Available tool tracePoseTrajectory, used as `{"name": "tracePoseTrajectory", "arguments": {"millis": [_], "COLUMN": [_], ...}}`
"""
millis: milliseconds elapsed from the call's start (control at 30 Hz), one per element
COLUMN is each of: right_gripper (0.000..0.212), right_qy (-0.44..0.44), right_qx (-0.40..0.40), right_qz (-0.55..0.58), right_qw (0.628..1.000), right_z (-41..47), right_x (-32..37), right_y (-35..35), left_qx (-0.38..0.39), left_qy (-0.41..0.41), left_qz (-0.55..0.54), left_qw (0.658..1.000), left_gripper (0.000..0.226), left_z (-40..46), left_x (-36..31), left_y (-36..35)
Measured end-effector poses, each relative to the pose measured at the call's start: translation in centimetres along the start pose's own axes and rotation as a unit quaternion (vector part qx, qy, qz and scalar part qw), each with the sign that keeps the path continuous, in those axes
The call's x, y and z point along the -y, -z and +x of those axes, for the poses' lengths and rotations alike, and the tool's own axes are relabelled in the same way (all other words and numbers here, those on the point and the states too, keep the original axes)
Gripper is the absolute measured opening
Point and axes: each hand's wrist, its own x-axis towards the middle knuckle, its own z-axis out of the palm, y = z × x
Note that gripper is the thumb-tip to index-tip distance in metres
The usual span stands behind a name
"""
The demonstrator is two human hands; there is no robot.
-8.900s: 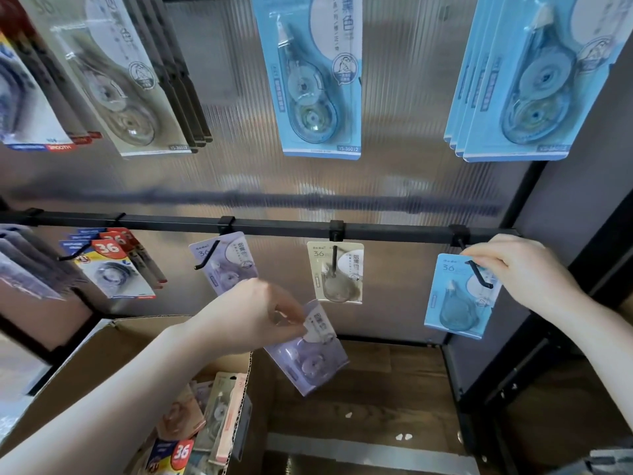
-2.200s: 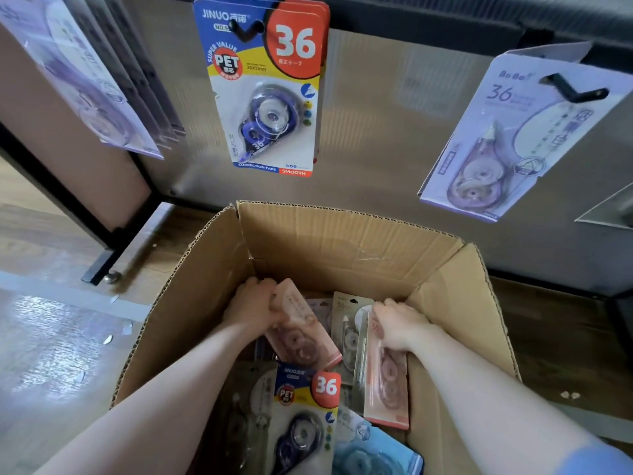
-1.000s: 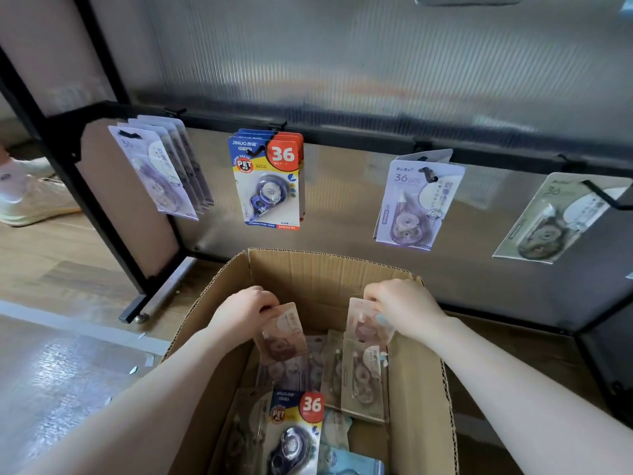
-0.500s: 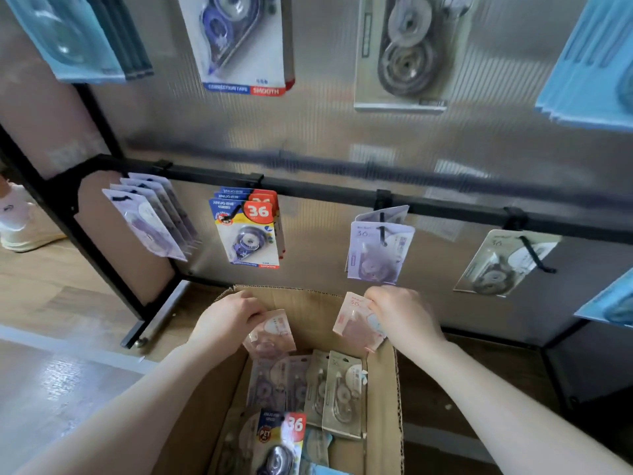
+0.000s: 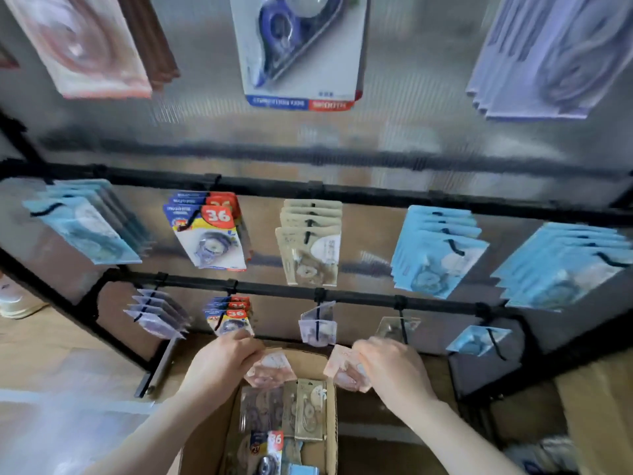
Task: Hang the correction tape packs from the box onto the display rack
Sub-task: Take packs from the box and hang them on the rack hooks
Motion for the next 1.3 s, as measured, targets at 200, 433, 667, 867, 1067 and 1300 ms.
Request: {"name": "tracePoseTrajectory", "arguments": {"millis": [200,433,667,867,1067,1300], "right_gripper": [0.039,0.046,0.031,0.04,0.04,0.016], "right_qy": [-0.043,-0.09,-0.124,-0.115,-0.108,-0.062], "right_qx": [-0.029,-0.07,-0.102,-0.133,-0.145,-0.198], "right_qz": [-0.001,-0.053,-0.067,-0.084,-0.107,-0.065], "right_qw": [0.999,0.992,0.985,0.981,0.978,0.976], "right_z": [-2.1,-3.6,-5.4,-7.1,-7.4,-7.2], "right_x": [-1.9,-4.2,-7.7,-12.3,-16.6,-17.8], "right_y": [8.1,16.9,25.1,31.7,37.2,42.9], "left_qx": [0.014,0.004,0.002,-0.065,-0.072,-0.053], "left_qy": [-0.027,-0.112,-0.169,-0.224,-0.232,-0.229], "left_qz": [-0.008,0.001,-0.003,0.041,0.028,0.022], "left_qw": [1.0,0.994,0.986,0.972,0.97,0.972], "left_gripper": [0.021,0.007,0.006,0.024,0.025,0.027], "left_z": [2.0,5.5,9.1,11.6,14.1,15.2], "left_x": [-5.6,-11.9,-18.4,-25.3,-30.4,-34.1], "left_y": [7.5,13.6,18.6,23.3,26.0,28.8]}}
